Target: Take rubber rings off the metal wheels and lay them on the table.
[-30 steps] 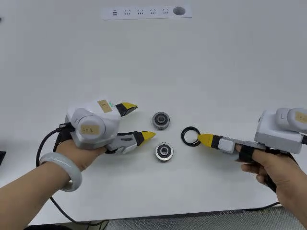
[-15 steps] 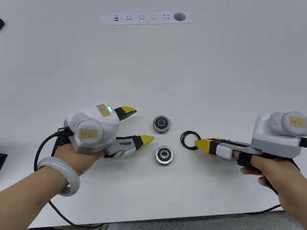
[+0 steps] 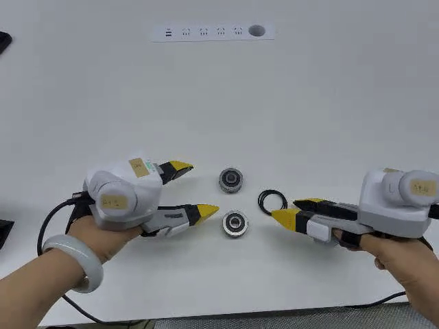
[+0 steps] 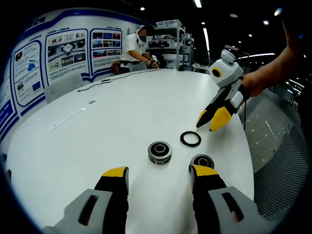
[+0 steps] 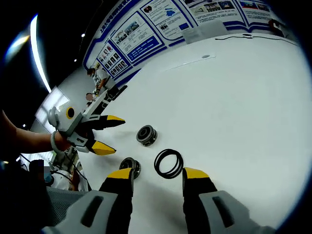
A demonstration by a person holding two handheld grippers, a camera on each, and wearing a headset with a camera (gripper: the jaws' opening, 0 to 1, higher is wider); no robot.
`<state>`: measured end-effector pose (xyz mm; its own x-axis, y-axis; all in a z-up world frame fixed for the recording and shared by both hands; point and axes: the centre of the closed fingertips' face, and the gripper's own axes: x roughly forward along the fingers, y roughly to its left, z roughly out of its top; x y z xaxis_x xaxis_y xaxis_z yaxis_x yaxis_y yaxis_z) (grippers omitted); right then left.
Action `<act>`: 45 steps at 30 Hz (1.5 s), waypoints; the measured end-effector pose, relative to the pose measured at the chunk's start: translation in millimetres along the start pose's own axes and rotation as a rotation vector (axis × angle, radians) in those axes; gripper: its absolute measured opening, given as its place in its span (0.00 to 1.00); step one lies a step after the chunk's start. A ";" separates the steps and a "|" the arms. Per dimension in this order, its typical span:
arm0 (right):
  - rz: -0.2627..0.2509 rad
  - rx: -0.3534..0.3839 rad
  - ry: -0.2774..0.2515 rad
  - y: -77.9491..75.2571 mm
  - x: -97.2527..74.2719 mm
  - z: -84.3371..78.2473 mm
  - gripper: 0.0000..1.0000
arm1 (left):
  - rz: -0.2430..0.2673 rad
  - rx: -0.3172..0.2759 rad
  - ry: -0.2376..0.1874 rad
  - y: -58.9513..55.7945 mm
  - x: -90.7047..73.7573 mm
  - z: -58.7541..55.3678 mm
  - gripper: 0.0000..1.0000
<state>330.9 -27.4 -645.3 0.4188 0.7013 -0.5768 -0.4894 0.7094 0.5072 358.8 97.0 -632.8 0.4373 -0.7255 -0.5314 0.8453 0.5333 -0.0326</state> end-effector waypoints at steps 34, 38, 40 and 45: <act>-0.091 -0.405 0.032 24.4 -29.2 -34.0 0.77 | 0.073 -0.167 -0.030 -40.0 -69.5 -32.9 0.67; -0.110 -0.432 0.031 24.5 -34.5 -37.6 0.80 | 0.094 -0.197 -0.043 -43.5 -79.4 -37.3 0.70; -0.118 -0.448 0.037 24.6 -36.9 -40.0 0.82 | 0.099 -0.203 -0.045 -46.3 -83.4 -39.2 0.71; -0.143 -0.475 0.036 22.8 -42.3 -44.4 0.88 | 0.105 -0.213 -0.046 -52.9 -90.6 -43.4 0.74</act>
<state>268.0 -44.0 -637.7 0.4845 0.5905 -0.6454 -0.7271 0.6821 0.0782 261.2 153.5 -619.7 0.5370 -0.6776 -0.5025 0.7128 0.6830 -0.1593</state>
